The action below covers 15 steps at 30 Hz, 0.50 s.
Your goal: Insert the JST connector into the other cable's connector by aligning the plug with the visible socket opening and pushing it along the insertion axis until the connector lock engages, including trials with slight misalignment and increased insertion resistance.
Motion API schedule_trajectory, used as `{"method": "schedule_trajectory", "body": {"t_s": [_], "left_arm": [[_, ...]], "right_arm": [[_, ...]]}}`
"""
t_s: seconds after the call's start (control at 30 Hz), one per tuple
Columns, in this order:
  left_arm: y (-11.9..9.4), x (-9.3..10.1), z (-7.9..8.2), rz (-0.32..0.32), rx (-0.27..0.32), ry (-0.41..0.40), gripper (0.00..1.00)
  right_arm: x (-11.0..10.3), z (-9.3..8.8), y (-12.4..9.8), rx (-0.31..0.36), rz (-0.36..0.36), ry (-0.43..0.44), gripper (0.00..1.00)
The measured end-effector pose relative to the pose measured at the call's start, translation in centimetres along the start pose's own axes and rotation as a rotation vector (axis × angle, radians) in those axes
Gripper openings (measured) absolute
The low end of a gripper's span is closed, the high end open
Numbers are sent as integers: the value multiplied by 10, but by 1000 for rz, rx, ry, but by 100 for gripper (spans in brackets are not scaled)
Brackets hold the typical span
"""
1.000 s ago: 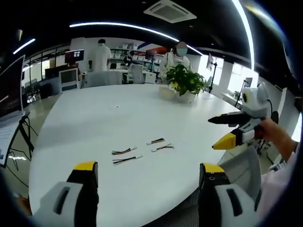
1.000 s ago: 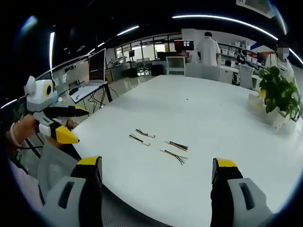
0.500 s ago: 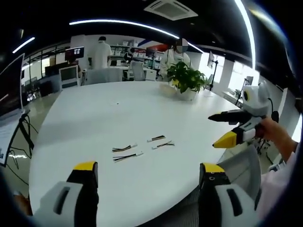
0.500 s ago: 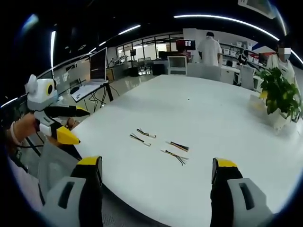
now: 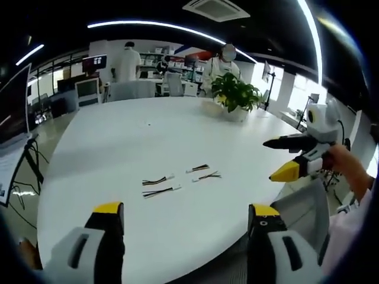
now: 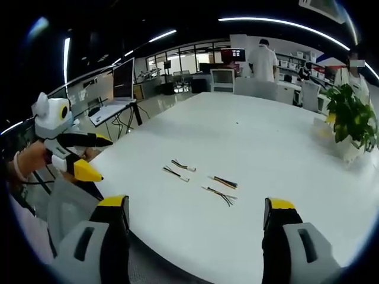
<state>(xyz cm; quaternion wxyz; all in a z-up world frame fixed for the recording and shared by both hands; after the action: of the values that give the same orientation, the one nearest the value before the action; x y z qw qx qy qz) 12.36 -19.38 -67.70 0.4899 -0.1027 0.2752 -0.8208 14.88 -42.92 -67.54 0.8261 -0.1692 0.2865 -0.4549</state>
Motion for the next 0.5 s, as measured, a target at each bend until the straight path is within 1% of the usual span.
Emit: {"method": "schedule_trajectory", "body": {"t_s": [0.07, 0.17, 0.33, 0.5], "left_arm": [[0, 0, 0, -1, -2, 9, 83], [1, -1, 2, -4, 5, 4, 83], [1, -3, 4, 1, 8, -6, 83], [1, -6, 7, 1, 12, -1, 82]], "right_arm": [[-1, 1, 0, 7, 8, 0, 89], [-2, 4, 1, 13, 12, -28, 89], [-6, 7, 2, 27, 41, 0, 88], [-7, 11, 4, 39, 41, -16, 86]]}}
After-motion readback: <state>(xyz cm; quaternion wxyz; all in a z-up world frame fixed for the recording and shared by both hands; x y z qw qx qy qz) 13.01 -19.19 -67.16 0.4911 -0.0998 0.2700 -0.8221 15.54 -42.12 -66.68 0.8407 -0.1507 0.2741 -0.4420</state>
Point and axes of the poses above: the point that each gripper's makers call its tool centre point, and the gripper's own axes: y roughly forward along the fingers, x roughly to its right, z roughly out of its top, the point moved 5 cm from there along -y, roughly backward along the fingers, and after that the axes turned 15 degrees about y, right-handed, at the moved point
